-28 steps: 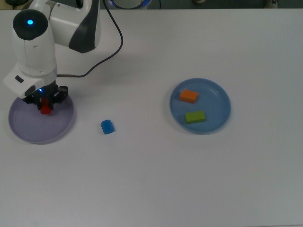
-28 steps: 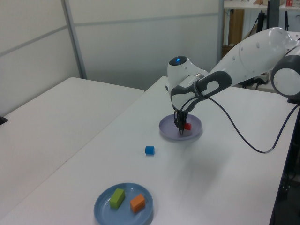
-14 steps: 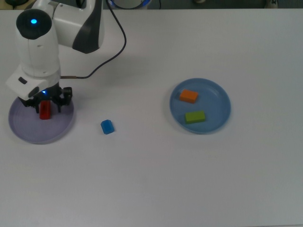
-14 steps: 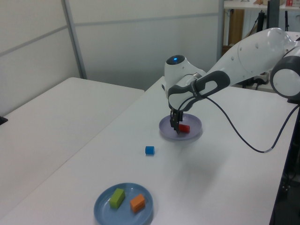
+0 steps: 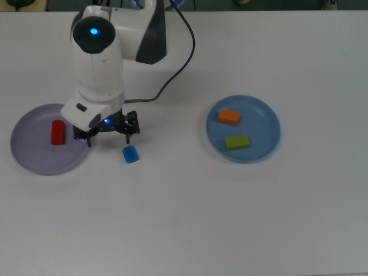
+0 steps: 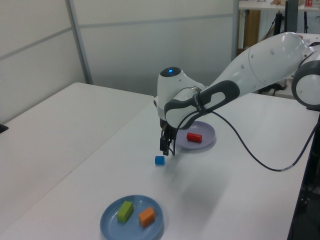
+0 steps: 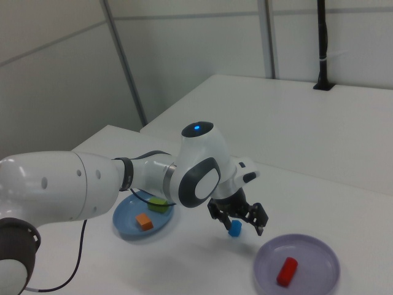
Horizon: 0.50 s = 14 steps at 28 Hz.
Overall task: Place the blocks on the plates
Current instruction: 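Move the gripper to the blue block and grasp it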
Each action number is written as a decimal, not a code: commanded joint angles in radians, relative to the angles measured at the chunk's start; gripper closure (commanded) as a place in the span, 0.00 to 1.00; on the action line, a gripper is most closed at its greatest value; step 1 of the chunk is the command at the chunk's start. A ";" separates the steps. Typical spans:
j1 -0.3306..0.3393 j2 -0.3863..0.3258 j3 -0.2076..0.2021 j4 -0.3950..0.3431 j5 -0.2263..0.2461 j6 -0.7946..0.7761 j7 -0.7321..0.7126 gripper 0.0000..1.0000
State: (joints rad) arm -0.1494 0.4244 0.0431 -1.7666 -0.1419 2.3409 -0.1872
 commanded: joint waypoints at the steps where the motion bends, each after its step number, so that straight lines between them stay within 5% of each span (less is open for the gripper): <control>1: 0.005 0.043 0.009 -0.002 0.007 0.020 0.044 0.00; 8: 0.010 0.076 0.015 -0.002 0.004 0.084 0.055 0.28; 14: 0.010 0.074 0.044 -0.001 0.005 0.087 0.086 0.28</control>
State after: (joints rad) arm -0.1419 0.4975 0.0633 -1.7649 -0.1419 2.4097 -0.1418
